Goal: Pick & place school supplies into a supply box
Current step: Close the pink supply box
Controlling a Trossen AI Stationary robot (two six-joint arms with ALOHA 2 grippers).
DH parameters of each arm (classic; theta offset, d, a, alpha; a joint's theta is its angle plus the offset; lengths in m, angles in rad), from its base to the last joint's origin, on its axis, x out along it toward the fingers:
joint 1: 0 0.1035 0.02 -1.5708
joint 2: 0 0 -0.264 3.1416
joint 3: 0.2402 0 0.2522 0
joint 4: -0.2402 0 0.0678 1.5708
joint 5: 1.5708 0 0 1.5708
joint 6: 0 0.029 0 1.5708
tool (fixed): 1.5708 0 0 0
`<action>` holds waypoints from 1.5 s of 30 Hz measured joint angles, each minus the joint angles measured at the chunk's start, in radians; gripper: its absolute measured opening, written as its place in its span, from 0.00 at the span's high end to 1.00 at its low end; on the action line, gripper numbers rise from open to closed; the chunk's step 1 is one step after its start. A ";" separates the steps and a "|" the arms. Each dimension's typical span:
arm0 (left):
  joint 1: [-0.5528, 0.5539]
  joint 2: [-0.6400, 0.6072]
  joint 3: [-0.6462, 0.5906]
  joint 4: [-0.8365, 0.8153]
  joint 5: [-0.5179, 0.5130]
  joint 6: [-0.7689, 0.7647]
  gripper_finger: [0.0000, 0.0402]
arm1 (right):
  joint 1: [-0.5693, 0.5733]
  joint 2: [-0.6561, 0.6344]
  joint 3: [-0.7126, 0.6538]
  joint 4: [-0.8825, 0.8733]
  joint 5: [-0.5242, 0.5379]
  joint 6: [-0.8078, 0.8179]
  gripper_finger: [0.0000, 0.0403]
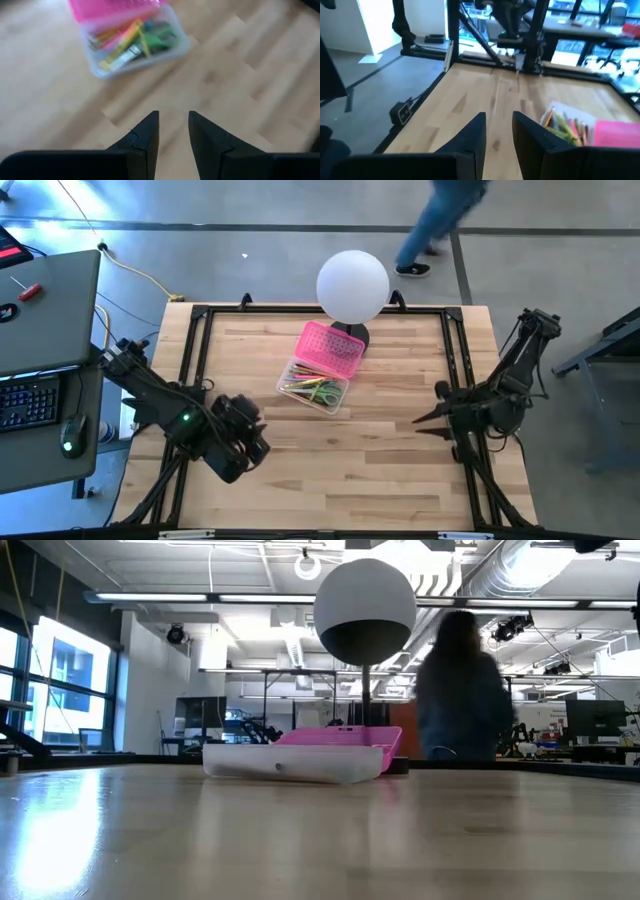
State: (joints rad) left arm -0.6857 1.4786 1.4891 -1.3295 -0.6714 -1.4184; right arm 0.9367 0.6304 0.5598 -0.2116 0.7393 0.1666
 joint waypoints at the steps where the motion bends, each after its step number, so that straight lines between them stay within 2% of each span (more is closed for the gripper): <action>1: 0.000 0.000 0.000 0.026 0.030 -0.001 0.66 | 0.000 -0.006 0.000 0.006 0.004 -0.020 0.82; 5: 0.000 -0.001 0.000 0.126 0.139 -0.001 0.66 | 0.000 -0.024 0.000 0.024 0.009 -0.052 0.82; 11: 0.000 -0.001 0.000 0.279 0.212 -0.001 0.66 | 0.000 -0.024 0.000 0.022 -0.077 -0.036 0.82; 15: 0.000 -0.001 0.000 0.367 0.216 -0.001 0.66 | 0.000 -0.024 0.000 0.018 -0.118 -0.037 0.82; 22: 0.000 -0.001 0.000 0.477 0.216 0.000 0.66 | 0.000 -0.023 0.000 0.008 -0.100 -0.036 0.82; 27: 0.000 -0.001 0.000 0.514 0.216 -0.001 0.66 | 0.000 -0.022 0.000 0.008 -0.127 -0.036 0.82; 34: 0.000 -0.001 0.000 0.519 0.214 0.016 0.66 | 0.000 -0.022 0.000 0.008 -0.113 -0.036 0.82; 37: 0.001 -0.001 0.000 0.509 0.156 0.165 0.66 | 0.000 -0.022 0.000 0.009 -0.121 -0.036 0.82; 42: 0.018 0.009 0.000 0.515 -0.044 0.427 0.66 | 0.000 -0.022 0.000 0.010 -0.121 -0.036 0.82; 45: 0.044 0.009 0.000 0.528 -0.198 0.490 0.66 | 0.000 -0.022 0.000 0.010 -0.122 -0.036 0.82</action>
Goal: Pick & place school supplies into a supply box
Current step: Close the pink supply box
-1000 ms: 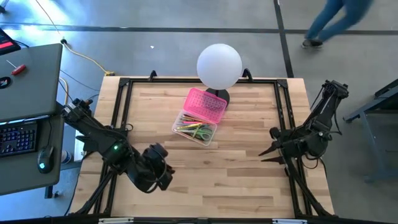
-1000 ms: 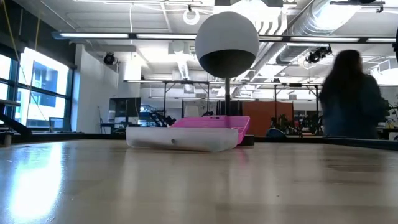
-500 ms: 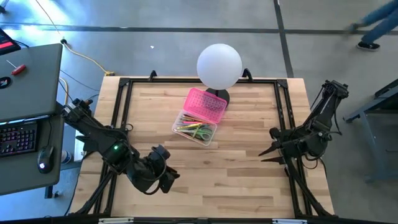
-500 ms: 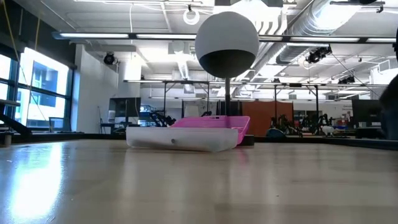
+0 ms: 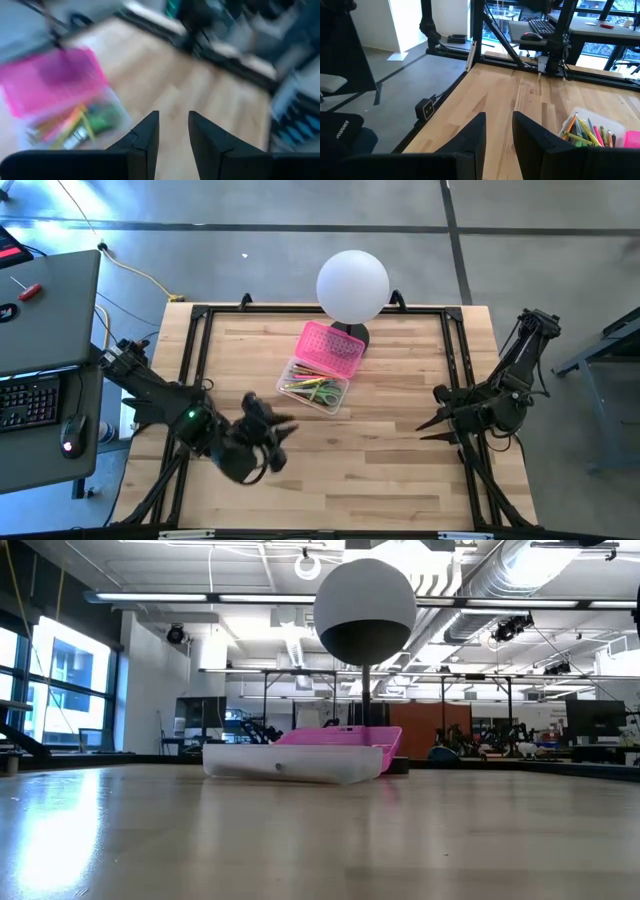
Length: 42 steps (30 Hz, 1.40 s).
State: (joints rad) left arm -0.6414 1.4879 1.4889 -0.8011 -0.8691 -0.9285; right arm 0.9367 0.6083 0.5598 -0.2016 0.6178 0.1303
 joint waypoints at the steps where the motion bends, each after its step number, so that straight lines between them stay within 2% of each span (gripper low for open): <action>1: 0.017 -0.001 0.001 0.003 -0.036 0.000 0.66 | 0.000 0.000 0.000 0.000 0.000 0.000 0.82; 4: 0.061 0.000 0.001 -0.002 -0.054 -0.026 0.66 | 0.000 0.000 0.000 0.000 0.000 0.000 0.82; 6: 0.091 0.000 0.001 -0.006 -0.052 0.022 0.66 | 0.000 0.000 0.000 0.000 0.000 0.000 0.82; 12: 0.183 0.000 0.001 -0.017 0.024 0.119 0.66 | 0.000 0.000 0.000 0.000 -0.001 0.000 0.82; 20: 0.278 0.000 0.001 -0.014 0.080 0.120 0.66 | 0.000 0.000 0.000 0.000 -0.001 0.000 0.82; 23: 0.304 0.007 0.001 -0.007 0.134 0.111 0.66 | 0.000 0.000 0.000 0.000 -0.001 0.000 0.82; 26: 0.319 0.010 -0.001 -0.013 0.181 0.111 0.66 | 0.000 0.000 0.000 0.000 -0.001 0.000 0.82; 30: 0.324 0.026 -0.001 -0.023 0.306 0.132 0.66 | 0.000 0.000 0.000 0.000 -0.002 0.000 0.82; 34: 0.320 0.049 -0.001 -0.023 0.347 0.138 0.66 | 0.000 0.000 0.000 0.000 -0.002 0.000 0.82; 37: 0.321 0.069 0.002 -0.004 0.419 0.139 0.66 | 0.000 0.000 0.000 0.000 -0.002 0.000 0.82; 40: 0.321 0.084 0.000 0.005 0.441 0.139 0.66 | 0.000 0.000 0.000 0.001 -0.002 0.000 0.82; 42: 0.320 0.093 0.001 0.019 0.410 0.142 0.66 | 0.000 0.000 0.000 0.001 -0.002 0.000 0.82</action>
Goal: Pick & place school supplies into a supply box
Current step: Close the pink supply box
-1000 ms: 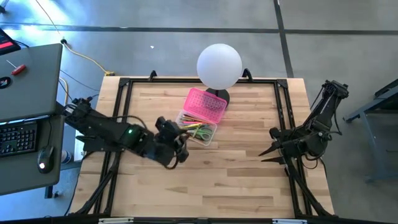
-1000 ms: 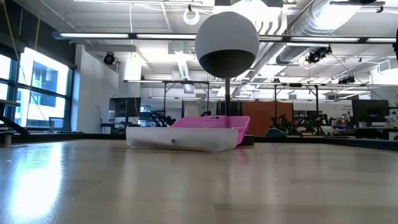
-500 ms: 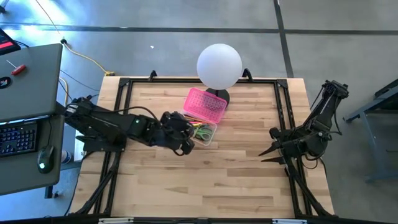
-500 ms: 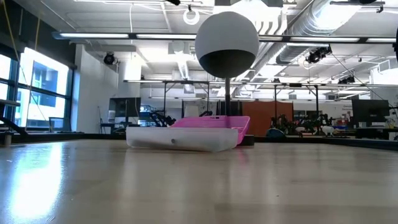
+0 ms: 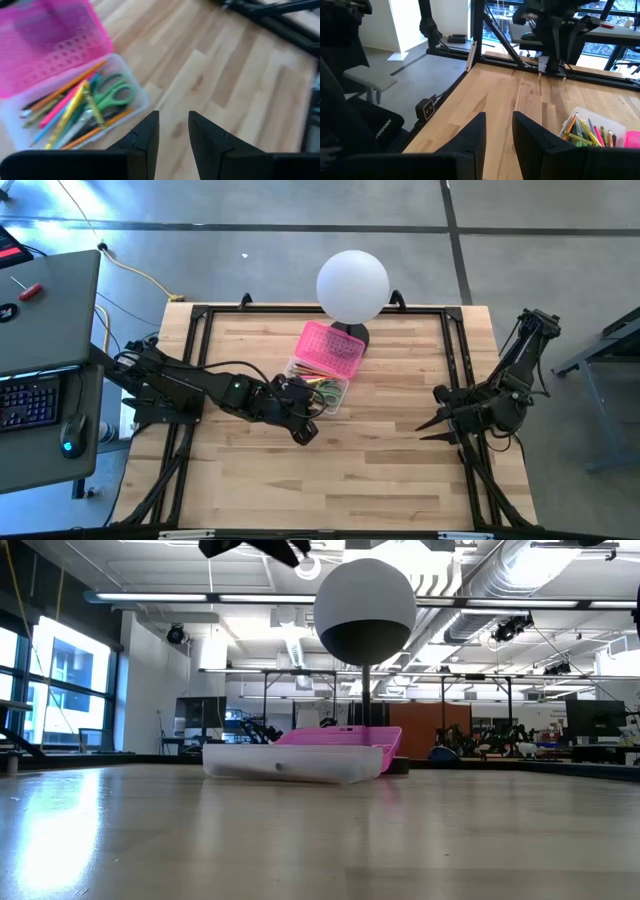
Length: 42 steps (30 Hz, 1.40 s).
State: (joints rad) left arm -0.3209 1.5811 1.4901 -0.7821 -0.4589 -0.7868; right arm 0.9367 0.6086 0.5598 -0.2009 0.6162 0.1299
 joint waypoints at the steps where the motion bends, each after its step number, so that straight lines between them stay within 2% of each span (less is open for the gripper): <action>1: 0.001 0.003 -0.003 -0.001 -0.017 0.007 0.66 | 0.000 0.000 0.000 0.000 0.000 0.000 0.82; 3: 0.011 0.010 -0.001 0.040 -0.033 0.024 0.66 | 0.000 0.000 0.000 0.000 0.000 0.000 0.82; 8: 0.022 0.011 -0.001 0.028 0.002 0.027 0.66 | 0.000 0.000 0.000 0.001 0.000 0.000 0.82; 15: 0.020 0.011 -0.001 0.024 0.001 0.027 0.66 | 0.000 0.000 0.000 0.003 0.000 0.000 0.82; 19: 0.020 0.011 -0.001 0.024 -0.046 0.027 0.66 | 0.000 0.000 0.000 0.003 0.000 0.000 0.82; 24: 0.020 0.018 0.000 -0.004 -0.164 0.036 0.66 | 0.000 0.000 0.000 0.003 0.000 0.000 0.82; 30: 0.021 0.023 -0.001 -0.092 -0.263 0.264 0.66 | 0.000 0.000 0.000 0.003 0.000 0.000 0.82; 34: 0.020 0.023 -0.001 -0.113 -0.246 0.268 0.66 | 0.000 0.000 0.000 0.003 0.000 0.000 0.82; 39: 0.021 0.023 -0.001 -0.111 -0.126 0.324 0.66 | 0.000 0.000 0.000 0.003 0.000 0.000 0.82; 42: 0.019 0.023 -0.001 -0.134 -0.162 0.327 0.66 | 0.000 0.000 0.000 0.003 0.000 0.000 0.82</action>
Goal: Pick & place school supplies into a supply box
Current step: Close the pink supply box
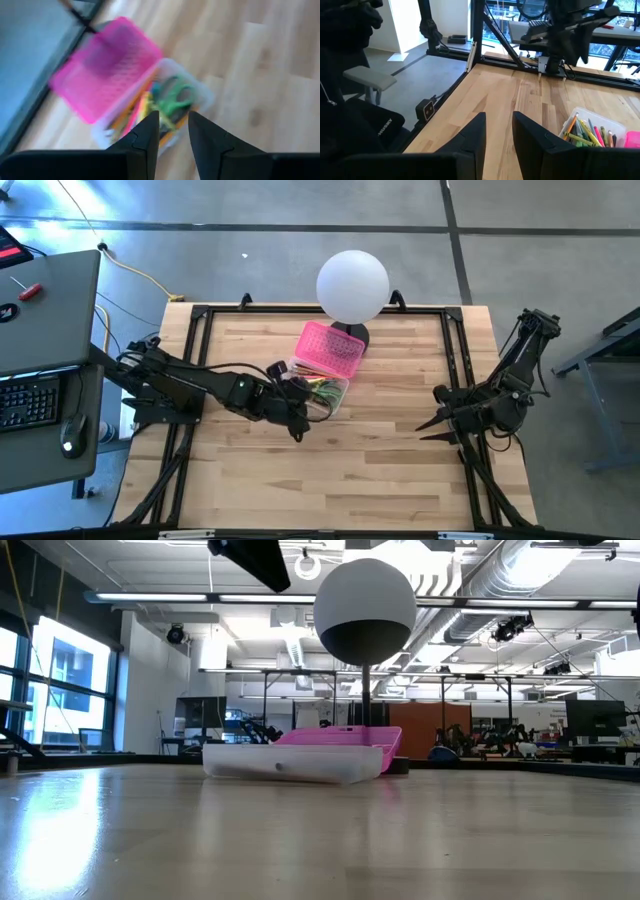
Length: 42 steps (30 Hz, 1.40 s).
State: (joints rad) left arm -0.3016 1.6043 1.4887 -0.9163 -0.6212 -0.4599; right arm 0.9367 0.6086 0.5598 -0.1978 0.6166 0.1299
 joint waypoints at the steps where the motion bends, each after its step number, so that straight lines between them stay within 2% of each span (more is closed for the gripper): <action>1: 0.000 0.000 0.000 -0.016 -0.029 -0.014 0.66 | 0.000 0.000 0.000 0.000 0.000 0.000 0.82; 3: 0.007 0.000 0.000 -0.057 -0.087 -0.061 0.66 | 0.000 0.000 0.000 0.000 0.000 0.000 0.82; 6: 0.031 -0.002 -0.019 -0.078 -0.106 -0.122 0.66 | 0.000 0.000 0.000 0.000 0.000 0.000 0.82; 14: 0.156 0.000 -0.163 -0.057 0.039 -0.142 0.66 | 0.000 0.000 0.000 0.000 0.000 0.000 0.82; 17: 0.221 -0.003 -0.184 0.041 0.059 -0.072 0.66 | 0.000 0.000 -0.001 0.018 0.020 -0.012 0.82; 20: 0.302 -0.014 -0.207 0.160 0.142 0.045 0.66 | -0.011 0.000 -0.001 0.093 0.093 -0.105 0.82; 25: 0.462 -0.014 -0.231 0.296 0.274 0.175 0.66 | -0.054 0.004 -0.001 0.141 0.190 -0.100 0.82; 28: 0.560 -0.015 -0.260 0.391 0.348 0.198 0.66 | -0.124 0.025 -0.001 0.132 0.310 -0.072 0.82; 30: 0.618 -0.014 -0.277 0.436 0.403 0.201 0.66 | -0.201 0.053 -0.001 0.113 0.351 -0.027 0.82; 33: 0.697 -0.014 -0.281 0.460 0.461 0.198 0.66 | -0.334 0.109 -0.001 0.071 0.272 0.053 0.82; 35: 0.742 -0.014 -0.282 0.457 0.479 0.194 0.66 | -0.421 0.162 -0.001 0.065 0.185 0.090 0.82; 37: 0.776 -0.014 -0.282 0.458 0.481 0.193 0.66 | -0.498 0.216 -0.001 0.075 0.146 0.131 0.82; 42: 0.854 -0.014 -0.282 0.436 0.464 0.122 0.66 | -0.687 0.357 0.000 0.075 0.232 0.300 0.82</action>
State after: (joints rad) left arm 0.5526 1.5902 1.2068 -0.4805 -0.1574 -0.3375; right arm 0.2501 0.9654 0.5594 -0.1226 0.8487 0.4297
